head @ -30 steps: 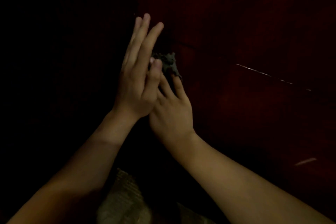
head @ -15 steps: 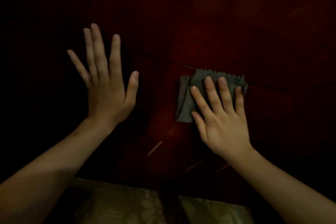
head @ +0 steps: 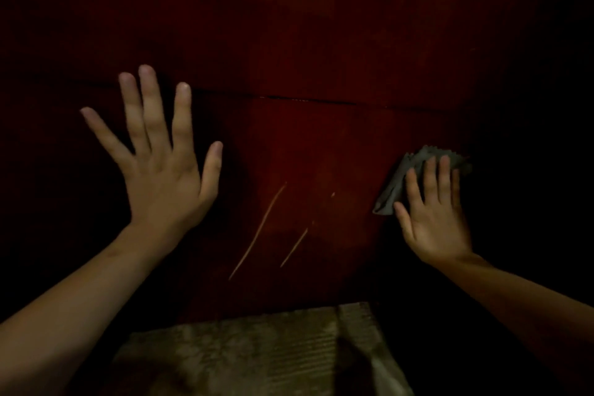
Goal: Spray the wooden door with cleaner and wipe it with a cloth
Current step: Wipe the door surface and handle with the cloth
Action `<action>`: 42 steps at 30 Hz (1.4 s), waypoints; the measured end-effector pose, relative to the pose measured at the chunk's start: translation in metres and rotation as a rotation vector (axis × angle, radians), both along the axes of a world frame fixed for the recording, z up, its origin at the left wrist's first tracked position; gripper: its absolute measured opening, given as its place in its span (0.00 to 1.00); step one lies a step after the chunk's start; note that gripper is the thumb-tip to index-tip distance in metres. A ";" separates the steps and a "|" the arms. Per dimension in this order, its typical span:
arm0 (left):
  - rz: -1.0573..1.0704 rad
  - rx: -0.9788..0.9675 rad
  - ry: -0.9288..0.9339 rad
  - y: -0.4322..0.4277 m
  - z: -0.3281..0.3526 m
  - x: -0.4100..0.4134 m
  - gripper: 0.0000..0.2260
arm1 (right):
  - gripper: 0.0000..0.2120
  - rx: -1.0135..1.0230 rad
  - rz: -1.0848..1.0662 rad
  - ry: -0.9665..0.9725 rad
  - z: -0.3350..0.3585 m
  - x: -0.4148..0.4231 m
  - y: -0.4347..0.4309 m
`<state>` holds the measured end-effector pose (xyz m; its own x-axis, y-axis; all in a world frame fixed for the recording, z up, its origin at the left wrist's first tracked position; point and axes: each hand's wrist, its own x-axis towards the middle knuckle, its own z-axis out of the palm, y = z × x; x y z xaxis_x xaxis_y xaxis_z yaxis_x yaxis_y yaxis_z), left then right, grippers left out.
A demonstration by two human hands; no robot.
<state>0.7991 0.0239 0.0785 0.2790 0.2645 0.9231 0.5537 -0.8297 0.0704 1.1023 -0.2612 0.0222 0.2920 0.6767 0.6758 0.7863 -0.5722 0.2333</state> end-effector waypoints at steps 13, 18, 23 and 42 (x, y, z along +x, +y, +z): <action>-0.025 0.025 0.044 0.017 -0.004 -0.033 0.25 | 0.35 -0.050 0.199 -0.102 -0.011 -0.046 0.066; 0.046 -0.032 -0.033 0.047 -0.010 -0.068 0.25 | 0.34 -0.004 0.375 -0.146 0.004 -0.161 0.161; 0.089 -0.164 -0.103 0.108 -0.035 -0.130 0.26 | 0.28 0.059 0.435 -0.077 0.025 -0.275 0.241; -0.014 -0.112 -0.022 0.064 -0.046 -0.112 0.23 | 0.30 -0.193 0.491 -0.388 -0.002 -0.238 0.222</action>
